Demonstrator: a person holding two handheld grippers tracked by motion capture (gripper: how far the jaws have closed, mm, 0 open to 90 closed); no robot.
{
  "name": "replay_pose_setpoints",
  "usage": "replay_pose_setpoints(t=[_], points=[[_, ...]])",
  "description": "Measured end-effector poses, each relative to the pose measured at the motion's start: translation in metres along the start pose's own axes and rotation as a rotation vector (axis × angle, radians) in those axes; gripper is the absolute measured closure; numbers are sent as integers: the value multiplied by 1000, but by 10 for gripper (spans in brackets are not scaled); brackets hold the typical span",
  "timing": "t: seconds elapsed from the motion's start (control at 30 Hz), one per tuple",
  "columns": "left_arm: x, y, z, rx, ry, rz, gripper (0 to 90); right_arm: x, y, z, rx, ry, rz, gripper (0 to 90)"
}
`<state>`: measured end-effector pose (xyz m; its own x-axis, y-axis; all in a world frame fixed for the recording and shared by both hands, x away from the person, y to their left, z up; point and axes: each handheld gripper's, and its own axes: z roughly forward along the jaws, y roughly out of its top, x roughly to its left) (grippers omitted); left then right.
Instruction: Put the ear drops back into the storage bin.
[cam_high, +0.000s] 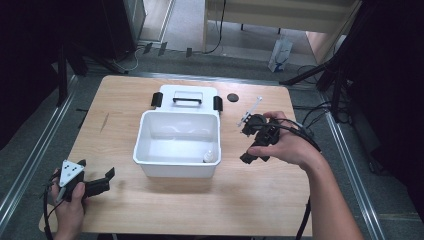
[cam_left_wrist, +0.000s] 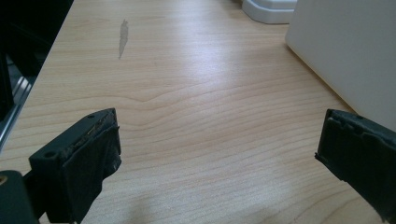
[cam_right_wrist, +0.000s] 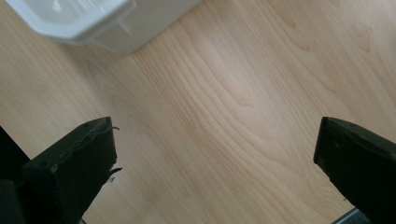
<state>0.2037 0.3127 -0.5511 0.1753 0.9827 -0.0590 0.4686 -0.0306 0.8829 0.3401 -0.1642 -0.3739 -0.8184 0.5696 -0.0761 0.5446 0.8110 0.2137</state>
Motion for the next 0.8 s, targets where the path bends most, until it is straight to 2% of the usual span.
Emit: replay_pose_setpoints(t=[0.4, 0.53, 0.8], points=[[0, 0, -1, -1, 2, -6, 1, -15, -55, 27, -19, 26, 91, 0], [0, 0, 0, 1, 9, -2, 1, -19, -73, 39, -21, 12, 121, 0], [-1, 0, 0, -3, 20, -1, 1, -24, -113, 61, -80, 6, 193, 0]])
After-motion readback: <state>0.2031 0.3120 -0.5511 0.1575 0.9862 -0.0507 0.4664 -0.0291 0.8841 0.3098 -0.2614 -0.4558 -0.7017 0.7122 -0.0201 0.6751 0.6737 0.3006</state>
